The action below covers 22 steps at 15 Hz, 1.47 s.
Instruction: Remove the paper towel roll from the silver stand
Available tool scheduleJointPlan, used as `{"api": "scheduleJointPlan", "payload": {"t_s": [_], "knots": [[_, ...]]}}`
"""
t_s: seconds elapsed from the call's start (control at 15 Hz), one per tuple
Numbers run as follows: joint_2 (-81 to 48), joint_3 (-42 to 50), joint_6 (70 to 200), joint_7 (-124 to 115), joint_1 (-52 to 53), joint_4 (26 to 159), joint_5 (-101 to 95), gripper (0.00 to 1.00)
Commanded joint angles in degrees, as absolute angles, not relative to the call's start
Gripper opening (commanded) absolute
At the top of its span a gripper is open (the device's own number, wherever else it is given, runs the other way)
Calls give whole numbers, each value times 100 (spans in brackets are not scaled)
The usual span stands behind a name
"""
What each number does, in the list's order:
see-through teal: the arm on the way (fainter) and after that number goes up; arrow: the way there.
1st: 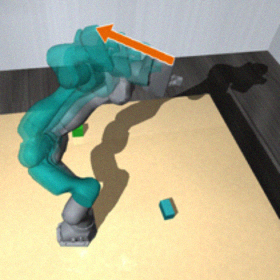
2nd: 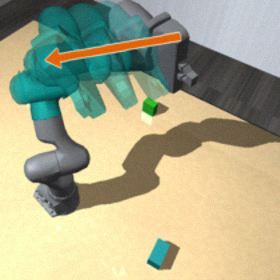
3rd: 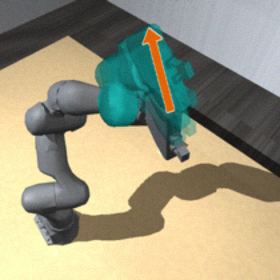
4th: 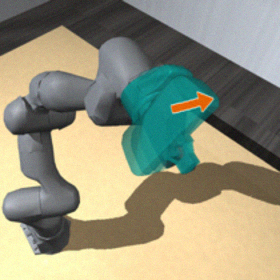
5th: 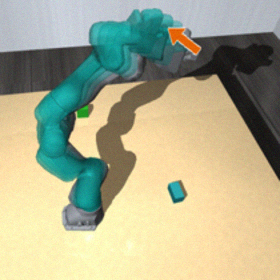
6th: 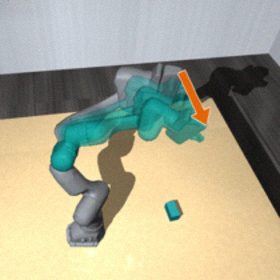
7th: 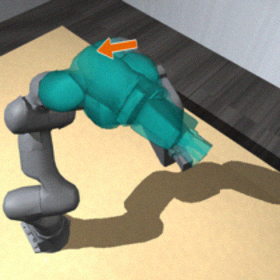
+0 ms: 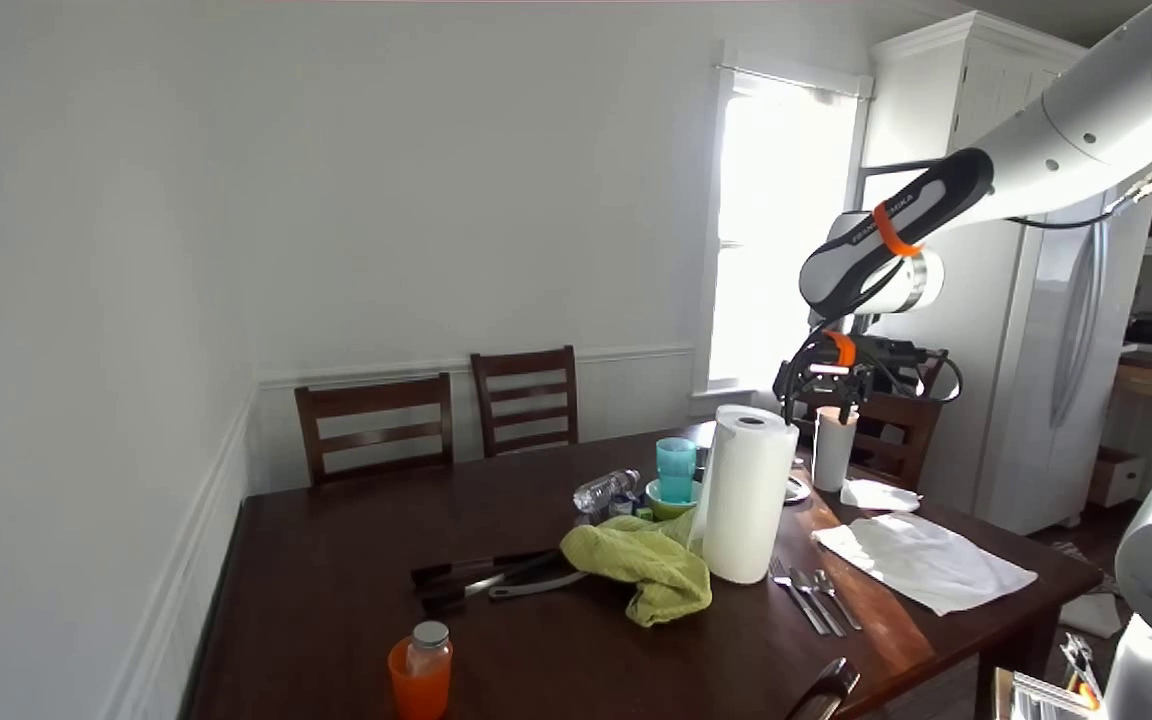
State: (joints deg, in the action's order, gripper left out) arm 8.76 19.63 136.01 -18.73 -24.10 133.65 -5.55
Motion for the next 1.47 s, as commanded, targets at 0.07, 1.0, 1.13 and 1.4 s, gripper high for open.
{"api": "scheduleJointPlan", "payload": {"t_s": [0.07,1.0,1.13,1.4], "knots": [[399,2055,13619,-1683,-2307,12948,156,100],[-270,2021,13559,-1742,-2192,12433,954,100],[-289,2025,13520,-1762,-2186,12407,928,72],[-258,2020,13499,-1779,-2169,12331,922,45]]}}
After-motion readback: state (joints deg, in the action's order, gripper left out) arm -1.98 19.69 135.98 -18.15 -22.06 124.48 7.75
